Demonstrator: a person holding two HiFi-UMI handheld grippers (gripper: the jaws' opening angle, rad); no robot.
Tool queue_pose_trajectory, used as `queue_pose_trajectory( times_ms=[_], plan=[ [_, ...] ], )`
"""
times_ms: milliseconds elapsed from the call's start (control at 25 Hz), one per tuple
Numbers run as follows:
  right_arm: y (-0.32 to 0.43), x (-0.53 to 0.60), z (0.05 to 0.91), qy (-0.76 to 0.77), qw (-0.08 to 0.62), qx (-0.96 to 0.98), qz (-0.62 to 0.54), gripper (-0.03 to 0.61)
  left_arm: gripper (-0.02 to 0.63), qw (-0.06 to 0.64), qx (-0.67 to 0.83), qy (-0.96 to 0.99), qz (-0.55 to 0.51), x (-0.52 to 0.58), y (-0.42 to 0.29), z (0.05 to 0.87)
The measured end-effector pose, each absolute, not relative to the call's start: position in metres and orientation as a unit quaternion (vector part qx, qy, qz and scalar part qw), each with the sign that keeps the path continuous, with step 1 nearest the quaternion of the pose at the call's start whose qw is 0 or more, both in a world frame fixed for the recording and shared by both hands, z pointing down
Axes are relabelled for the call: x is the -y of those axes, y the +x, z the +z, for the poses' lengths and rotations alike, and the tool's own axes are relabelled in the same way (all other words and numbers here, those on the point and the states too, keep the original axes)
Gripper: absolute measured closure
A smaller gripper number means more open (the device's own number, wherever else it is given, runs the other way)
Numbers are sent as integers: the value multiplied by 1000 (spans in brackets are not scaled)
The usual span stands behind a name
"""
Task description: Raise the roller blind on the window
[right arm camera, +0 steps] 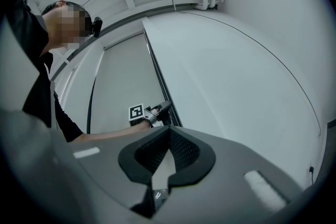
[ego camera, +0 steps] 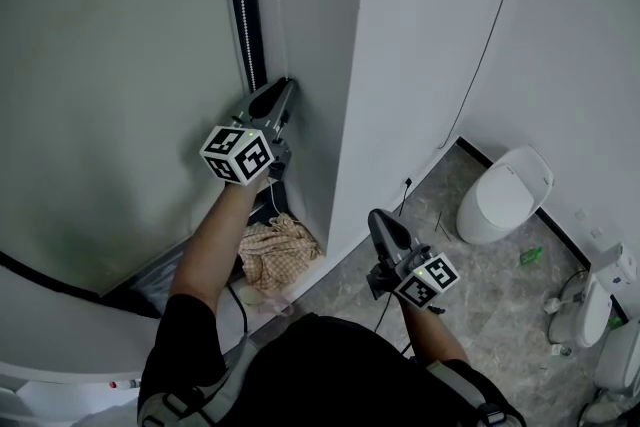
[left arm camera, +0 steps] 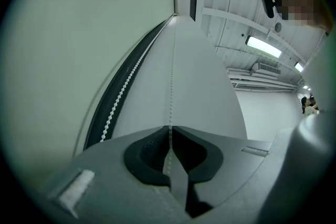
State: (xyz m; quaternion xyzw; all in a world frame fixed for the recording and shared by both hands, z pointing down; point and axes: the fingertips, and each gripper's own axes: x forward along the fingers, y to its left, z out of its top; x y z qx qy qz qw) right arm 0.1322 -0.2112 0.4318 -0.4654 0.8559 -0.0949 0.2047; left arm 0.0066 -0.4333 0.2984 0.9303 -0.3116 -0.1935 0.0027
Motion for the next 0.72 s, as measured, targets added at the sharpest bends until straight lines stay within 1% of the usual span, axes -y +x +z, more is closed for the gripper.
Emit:
queue_pose_trajectory(
  times_ms=[40, 280, 480, 720],
  plan=[
    [132, 210, 432, -466, 204, -856, -95, 578, 598, 1, 310, 931, -195, 431, 6, 299],
    [129, 213, 425, -459, 202, -860, -92, 578, 601, 11, 293, 927, -233, 410, -6, 296],
    [109, 218, 413, -434, 199, -875, -79, 578, 601, 19, 289, 923, -252, 380, -27, 300],
    [71, 236, 397, -399, 184, -897, -54, 578, 602, -16, 301, 924, -237, 340, -52, 306]
  ],
)
